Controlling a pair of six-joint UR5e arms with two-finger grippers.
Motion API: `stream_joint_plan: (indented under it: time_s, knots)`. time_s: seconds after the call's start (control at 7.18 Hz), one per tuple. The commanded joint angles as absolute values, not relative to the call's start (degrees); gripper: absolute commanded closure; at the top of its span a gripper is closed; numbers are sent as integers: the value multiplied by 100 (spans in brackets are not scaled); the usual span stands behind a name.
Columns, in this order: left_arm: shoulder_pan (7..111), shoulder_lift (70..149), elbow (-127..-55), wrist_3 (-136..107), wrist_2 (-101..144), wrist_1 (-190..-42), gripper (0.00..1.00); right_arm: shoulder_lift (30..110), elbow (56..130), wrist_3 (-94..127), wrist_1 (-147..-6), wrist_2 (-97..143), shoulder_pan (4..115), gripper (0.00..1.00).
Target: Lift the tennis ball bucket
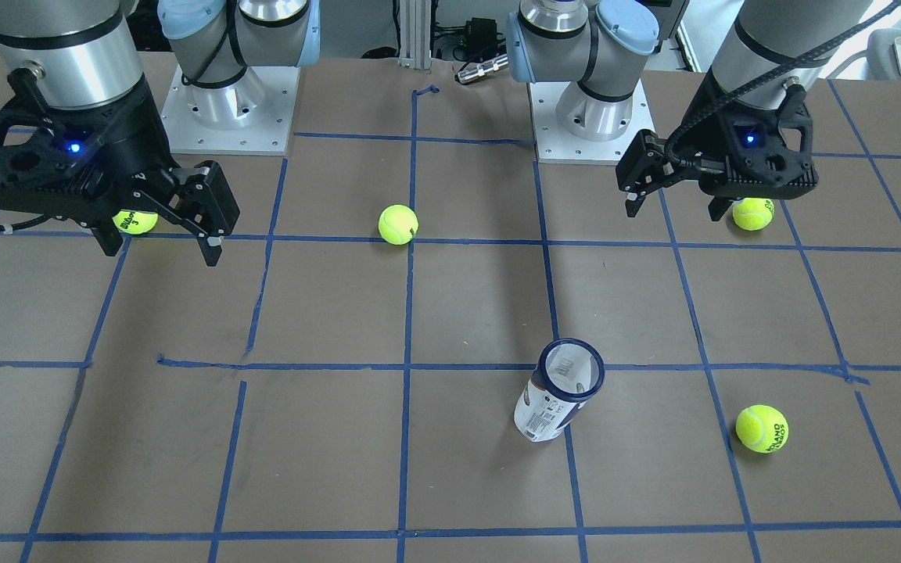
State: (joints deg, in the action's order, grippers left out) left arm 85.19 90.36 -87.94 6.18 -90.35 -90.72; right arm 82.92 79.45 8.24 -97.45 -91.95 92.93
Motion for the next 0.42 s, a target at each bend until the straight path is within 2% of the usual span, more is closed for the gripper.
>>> stream_joint_plan:
  time_s: [0.0,0.28]
  knots:
    - [8447,9018,-8833,624,-9035,-9070,0,8340,7902,826,-9155,-9202,9290,0]
    - [8438,9017,-8850,624,-9044,-9070,0,8350,7884,800,-8921,-9159,9290,0]
